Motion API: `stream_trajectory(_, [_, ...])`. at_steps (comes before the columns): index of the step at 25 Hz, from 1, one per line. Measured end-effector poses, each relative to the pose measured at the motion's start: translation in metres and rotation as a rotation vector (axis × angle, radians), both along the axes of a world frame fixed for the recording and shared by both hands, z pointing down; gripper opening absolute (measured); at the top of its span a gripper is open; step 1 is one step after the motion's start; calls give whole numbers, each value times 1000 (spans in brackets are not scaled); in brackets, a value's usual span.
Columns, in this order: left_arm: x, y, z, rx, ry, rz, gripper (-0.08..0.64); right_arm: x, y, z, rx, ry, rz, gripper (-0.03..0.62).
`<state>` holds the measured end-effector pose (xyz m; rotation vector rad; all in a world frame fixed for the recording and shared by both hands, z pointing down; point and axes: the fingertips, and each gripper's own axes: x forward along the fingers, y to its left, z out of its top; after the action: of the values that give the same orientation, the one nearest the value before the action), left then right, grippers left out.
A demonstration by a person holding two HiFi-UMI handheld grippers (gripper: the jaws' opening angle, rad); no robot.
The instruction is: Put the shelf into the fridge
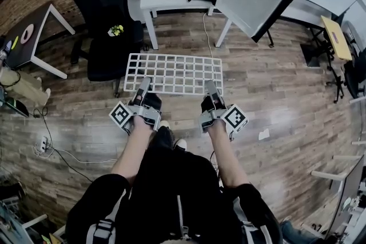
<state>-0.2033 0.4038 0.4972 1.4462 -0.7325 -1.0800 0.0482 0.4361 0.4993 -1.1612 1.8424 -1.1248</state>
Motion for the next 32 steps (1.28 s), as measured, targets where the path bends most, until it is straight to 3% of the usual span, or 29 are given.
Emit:
stream_trajectory(8, [8,-45,5,-3,11,3,41,6,-44,0,24,21,-6,78])
stream_trajectory(17, [10,-150,15,-16,29,53,41,4,-136,7,-7,-11,46,78])
stream_trajectory(24, [0,-228,7,-3,14,89,41,-3,-205,4,-21,19,89,78])
stream_trajectory(32, [-2,-285,4,2,21,112,41,-8,-255,0,-13,19,106,80])
